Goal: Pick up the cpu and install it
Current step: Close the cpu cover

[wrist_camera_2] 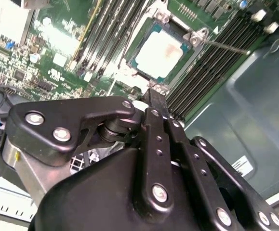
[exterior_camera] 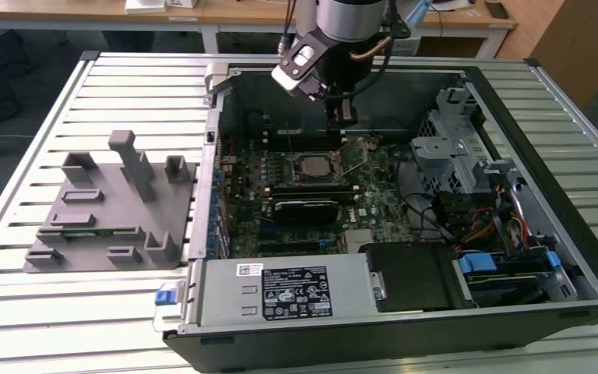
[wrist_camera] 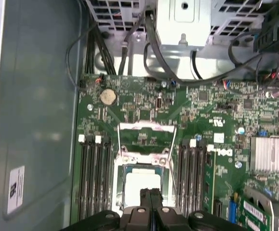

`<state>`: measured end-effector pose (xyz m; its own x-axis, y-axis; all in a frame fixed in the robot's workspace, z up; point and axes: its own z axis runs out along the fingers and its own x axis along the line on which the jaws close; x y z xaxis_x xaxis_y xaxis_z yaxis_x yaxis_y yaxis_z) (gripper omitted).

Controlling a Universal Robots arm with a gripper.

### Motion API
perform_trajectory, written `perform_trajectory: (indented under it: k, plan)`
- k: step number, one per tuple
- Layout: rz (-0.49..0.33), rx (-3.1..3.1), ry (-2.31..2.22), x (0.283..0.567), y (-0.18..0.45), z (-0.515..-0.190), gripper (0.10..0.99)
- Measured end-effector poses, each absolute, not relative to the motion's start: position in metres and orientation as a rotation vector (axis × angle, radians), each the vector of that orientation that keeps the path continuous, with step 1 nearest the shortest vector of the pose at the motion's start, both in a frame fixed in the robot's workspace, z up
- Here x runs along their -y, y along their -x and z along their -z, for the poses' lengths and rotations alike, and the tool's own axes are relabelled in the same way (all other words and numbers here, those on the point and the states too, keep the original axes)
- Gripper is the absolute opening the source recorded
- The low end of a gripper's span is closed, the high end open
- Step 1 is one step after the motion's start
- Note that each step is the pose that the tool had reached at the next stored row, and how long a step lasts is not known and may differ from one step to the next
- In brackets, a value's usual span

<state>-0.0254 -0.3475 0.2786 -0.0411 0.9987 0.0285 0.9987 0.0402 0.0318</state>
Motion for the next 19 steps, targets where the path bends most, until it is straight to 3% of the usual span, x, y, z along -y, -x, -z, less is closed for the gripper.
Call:
perform_trajectory:
  k: [19]
  plan:
    - [-0.067, -2.265, -2.174, 0.348, 0.006, -0.279, 0.106]
